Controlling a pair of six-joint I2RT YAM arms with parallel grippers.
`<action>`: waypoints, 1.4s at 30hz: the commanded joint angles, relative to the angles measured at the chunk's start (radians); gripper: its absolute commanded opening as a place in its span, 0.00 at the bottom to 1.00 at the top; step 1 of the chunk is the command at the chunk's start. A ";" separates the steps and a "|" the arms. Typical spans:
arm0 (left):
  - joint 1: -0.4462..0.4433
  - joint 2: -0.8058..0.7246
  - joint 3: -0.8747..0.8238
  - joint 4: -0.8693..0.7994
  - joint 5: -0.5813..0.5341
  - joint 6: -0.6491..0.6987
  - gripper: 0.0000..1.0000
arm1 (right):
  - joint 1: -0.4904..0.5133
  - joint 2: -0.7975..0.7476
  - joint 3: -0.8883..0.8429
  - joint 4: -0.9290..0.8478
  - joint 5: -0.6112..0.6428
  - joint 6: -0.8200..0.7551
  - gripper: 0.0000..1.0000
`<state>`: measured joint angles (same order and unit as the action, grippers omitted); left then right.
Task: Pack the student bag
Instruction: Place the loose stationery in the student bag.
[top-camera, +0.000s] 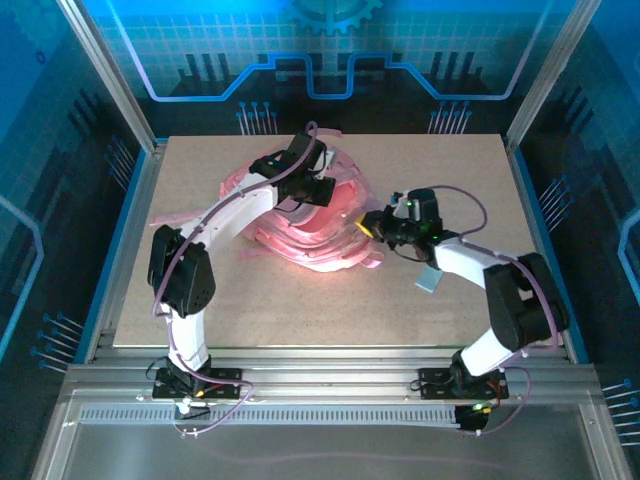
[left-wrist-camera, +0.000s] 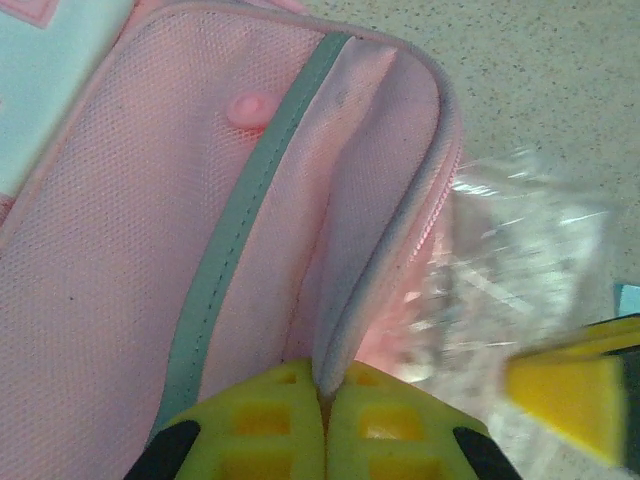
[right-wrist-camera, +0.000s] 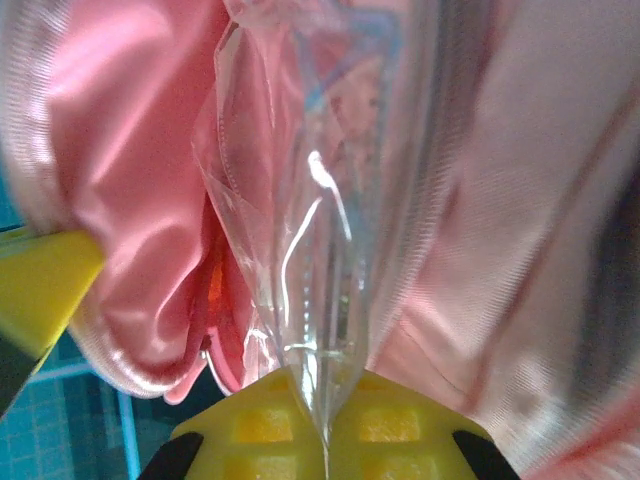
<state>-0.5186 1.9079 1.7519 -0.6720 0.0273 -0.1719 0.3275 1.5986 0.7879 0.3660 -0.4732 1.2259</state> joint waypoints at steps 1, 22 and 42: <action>-0.003 -0.070 0.023 0.058 0.117 -0.049 0.00 | 0.038 0.079 0.045 0.231 0.093 0.200 0.00; -0.004 -0.081 -0.001 0.080 0.229 -0.014 0.00 | 0.165 0.304 0.302 0.227 0.226 0.288 0.00; 0.055 -0.079 -0.061 0.191 0.170 -0.140 0.00 | 0.125 0.058 0.217 -0.172 0.277 0.087 0.68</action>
<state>-0.4763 1.8648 1.7077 -0.5648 0.1680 -0.2604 0.4755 1.7508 1.0237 0.3386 -0.1955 1.4021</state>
